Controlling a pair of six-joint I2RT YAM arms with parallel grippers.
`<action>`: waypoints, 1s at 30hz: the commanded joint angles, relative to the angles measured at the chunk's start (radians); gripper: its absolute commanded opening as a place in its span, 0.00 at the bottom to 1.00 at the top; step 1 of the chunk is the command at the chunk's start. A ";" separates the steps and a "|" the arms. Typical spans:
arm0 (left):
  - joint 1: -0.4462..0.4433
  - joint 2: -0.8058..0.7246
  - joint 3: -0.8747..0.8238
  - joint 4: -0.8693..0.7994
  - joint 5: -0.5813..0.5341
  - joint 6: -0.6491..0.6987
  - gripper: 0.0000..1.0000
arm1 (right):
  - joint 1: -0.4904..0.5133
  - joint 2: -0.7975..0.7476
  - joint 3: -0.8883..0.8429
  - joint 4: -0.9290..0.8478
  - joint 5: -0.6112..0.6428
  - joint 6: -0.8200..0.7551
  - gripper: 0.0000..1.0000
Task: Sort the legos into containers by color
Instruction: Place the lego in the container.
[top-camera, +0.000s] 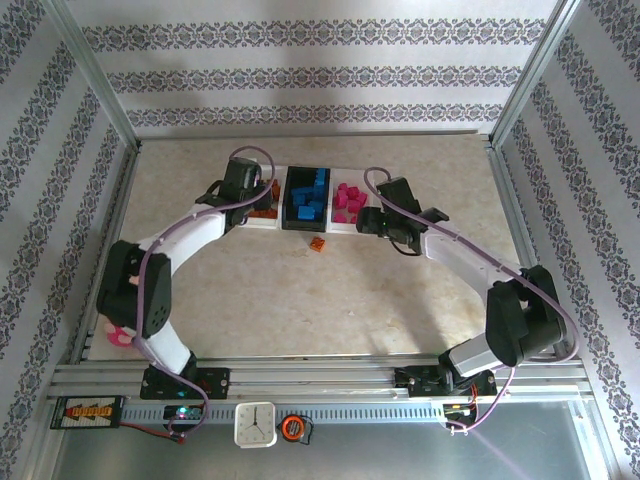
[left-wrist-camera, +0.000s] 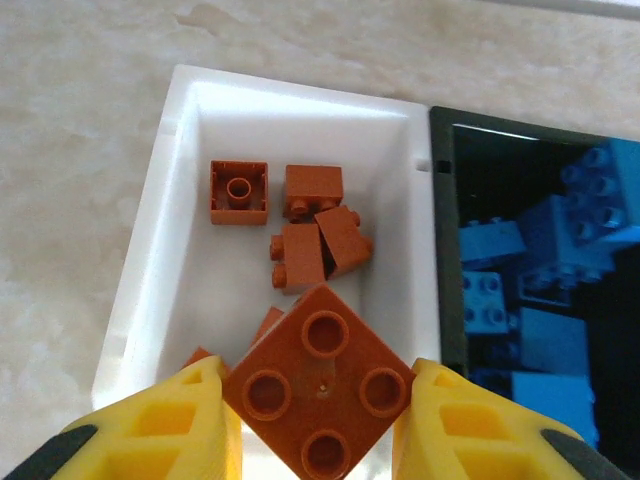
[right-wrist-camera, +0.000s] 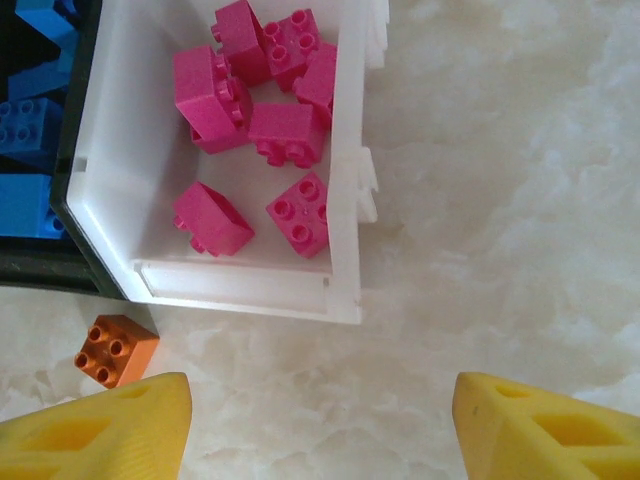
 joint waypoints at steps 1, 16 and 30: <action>0.027 0.062 0.081 -0.083 -0.019 0.012 0.35 | -0.008 -0.039 -0.022 0.011 -0.008 0.017 0.70; -0.081 -0.096 -0.053 -0.003 0.113 -0.015 0.79 | -0.011 -0.072 -0.051 0.014 -0.013 0.025 0.71; -0.389 0.046 -0.146 0.074 0.087 0.031 0.86 | -0.035 -0.109 -0.087 0.024 -0.019 0.039 0.71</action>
